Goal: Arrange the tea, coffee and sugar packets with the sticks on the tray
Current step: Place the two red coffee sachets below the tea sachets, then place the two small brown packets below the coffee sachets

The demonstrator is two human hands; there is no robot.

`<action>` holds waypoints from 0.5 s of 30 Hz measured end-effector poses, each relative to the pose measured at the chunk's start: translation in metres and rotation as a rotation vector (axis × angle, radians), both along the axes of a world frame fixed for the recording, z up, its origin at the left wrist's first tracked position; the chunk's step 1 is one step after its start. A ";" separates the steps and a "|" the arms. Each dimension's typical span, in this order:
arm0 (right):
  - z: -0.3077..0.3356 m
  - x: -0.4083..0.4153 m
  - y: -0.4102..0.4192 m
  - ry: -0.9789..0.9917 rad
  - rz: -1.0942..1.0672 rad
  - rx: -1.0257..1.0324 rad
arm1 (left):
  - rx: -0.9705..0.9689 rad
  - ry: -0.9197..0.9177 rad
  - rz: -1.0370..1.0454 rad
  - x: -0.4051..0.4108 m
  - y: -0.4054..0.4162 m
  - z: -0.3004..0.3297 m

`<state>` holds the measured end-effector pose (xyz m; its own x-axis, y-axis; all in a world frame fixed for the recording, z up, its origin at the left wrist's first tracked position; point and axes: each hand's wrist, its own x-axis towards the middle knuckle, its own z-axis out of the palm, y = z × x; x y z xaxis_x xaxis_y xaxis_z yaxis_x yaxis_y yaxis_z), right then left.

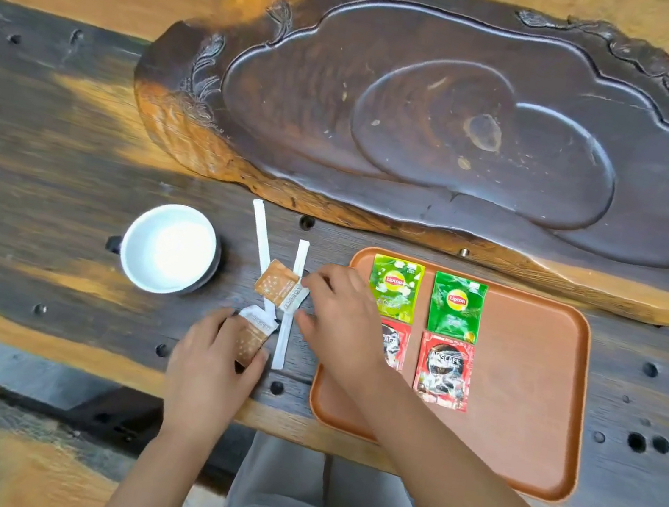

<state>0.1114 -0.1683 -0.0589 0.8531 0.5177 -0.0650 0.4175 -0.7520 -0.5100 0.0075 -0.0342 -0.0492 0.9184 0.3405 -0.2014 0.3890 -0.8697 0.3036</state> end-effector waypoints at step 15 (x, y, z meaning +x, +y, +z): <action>-0.016 -0.005 0.034 -0.066 -0.033 -0.156 | -0.135 -0.063 0.092 -0.003 0.007 -0.013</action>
<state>0.1064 -0.1345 -0.0752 0.8745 0.4773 -0.0858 0.4198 -0.8338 -0.3586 0.0043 -0.0269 -0.0622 0.8971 0.3973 -0.1934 0.4413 -0.7812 0.4415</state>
